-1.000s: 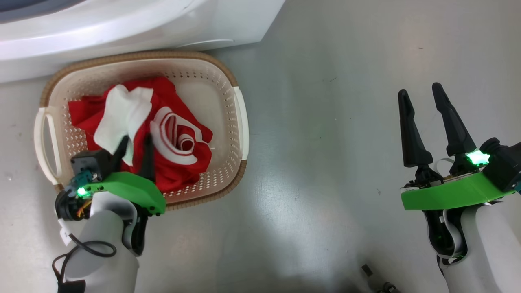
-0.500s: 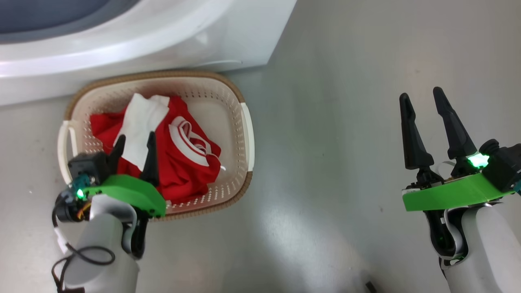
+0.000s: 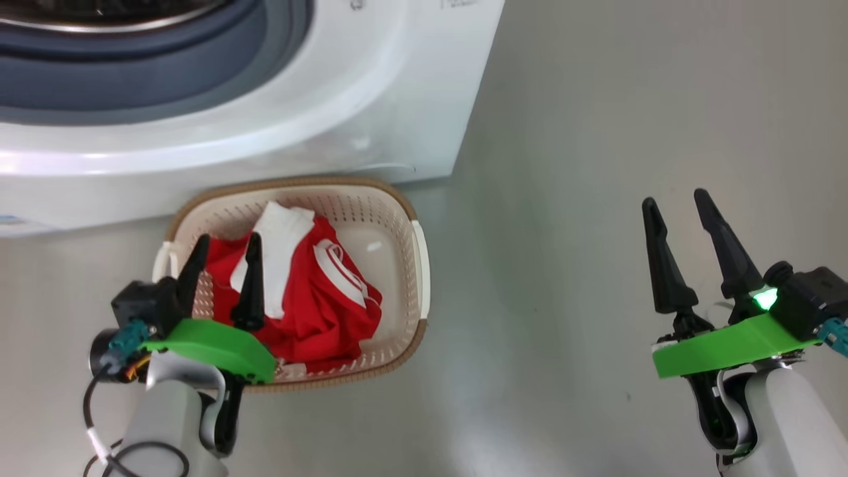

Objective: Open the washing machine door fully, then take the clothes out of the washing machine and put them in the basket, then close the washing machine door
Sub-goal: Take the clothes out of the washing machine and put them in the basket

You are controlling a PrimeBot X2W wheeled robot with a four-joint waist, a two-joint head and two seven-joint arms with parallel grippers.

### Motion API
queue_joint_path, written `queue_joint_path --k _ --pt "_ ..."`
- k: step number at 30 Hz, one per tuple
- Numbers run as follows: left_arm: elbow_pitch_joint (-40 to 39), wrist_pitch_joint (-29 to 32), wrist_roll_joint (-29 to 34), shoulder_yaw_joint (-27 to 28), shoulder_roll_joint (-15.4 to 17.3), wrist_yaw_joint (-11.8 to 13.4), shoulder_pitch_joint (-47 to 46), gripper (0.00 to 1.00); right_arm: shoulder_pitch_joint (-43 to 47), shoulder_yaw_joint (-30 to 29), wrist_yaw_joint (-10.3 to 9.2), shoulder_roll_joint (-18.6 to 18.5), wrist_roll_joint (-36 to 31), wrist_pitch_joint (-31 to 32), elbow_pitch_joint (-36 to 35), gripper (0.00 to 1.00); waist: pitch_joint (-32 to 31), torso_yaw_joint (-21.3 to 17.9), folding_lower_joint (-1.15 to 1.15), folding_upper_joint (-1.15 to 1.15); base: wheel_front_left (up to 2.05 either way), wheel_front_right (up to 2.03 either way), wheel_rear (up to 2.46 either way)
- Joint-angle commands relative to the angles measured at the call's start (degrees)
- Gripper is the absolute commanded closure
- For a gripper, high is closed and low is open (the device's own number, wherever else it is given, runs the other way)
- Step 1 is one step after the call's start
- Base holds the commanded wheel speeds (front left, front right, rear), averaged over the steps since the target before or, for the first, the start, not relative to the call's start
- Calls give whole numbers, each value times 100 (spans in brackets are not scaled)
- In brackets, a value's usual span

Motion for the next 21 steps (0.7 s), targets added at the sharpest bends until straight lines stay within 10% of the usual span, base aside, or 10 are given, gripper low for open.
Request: queue_joint_path --k 1,21 --pt "-219 -29 74 174 152 -54 250 0 162 116 36 -61 7 -36 -89 0 -385 109 0 0 0 0 0" --pt "-1883 -29 167 343 152 -78 1663 0 1079 50 36 -192 122 -36 36 0 -1725 262 0 0 0 0 0"
